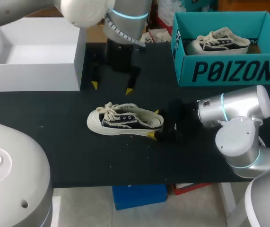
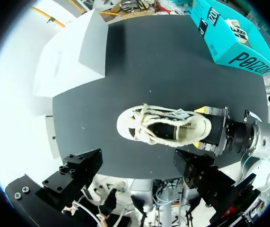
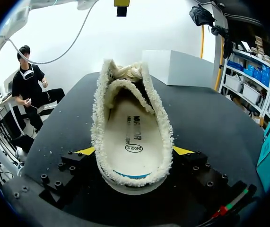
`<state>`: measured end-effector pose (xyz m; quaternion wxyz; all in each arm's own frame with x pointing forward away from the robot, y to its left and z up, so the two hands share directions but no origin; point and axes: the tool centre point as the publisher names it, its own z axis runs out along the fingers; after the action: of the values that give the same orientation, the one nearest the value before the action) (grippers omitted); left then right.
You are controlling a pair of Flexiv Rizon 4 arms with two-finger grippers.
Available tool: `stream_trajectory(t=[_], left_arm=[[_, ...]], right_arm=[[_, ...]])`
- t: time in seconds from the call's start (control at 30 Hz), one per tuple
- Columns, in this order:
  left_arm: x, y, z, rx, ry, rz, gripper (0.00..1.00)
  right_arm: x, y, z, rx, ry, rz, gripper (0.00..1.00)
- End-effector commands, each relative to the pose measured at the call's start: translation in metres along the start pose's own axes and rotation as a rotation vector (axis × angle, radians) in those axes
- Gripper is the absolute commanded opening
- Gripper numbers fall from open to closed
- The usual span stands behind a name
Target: Take the shoe out of the shoebox, open the shoe tongue, remove and reinsert the insole, then place the shoe into the shoebox
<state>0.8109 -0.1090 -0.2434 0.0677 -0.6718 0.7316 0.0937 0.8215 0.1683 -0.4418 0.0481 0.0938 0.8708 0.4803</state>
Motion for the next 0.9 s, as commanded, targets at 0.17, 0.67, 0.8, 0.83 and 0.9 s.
stream_trajectory(t=[0.17,0.67,0.8,0.83,0.9], left_arm=[[0.035,0.002,0.018,-0.006,-0.138,0.013,1.0],[0.059,0.004,0.054,-0.02,-0.096,0.012,1.0],[0.064,0.003,0.062,-0.016,-0.112,0.01,1.0],[0.065,0.003,0.064,-0.017,-0.115,0.012,1.0],[0.066,0.001,0.068,-0.018,-0.133,0.012,1.0]], right_arm=[[0.001,-0.001,0.002,0.002,-0.001,0.001,0.0],[0.001,-0.001,0.002,0.002,-0.001,0.001,0.0],[0.001,-0.001,0.002,0.002,-0.001,0.001,0.0],[0.001,-0.001,0.002,0.002,-0.001,0.001,0.0],[0.001,-0.001,0.002,0.002,-0.001,0.001,0.0]])
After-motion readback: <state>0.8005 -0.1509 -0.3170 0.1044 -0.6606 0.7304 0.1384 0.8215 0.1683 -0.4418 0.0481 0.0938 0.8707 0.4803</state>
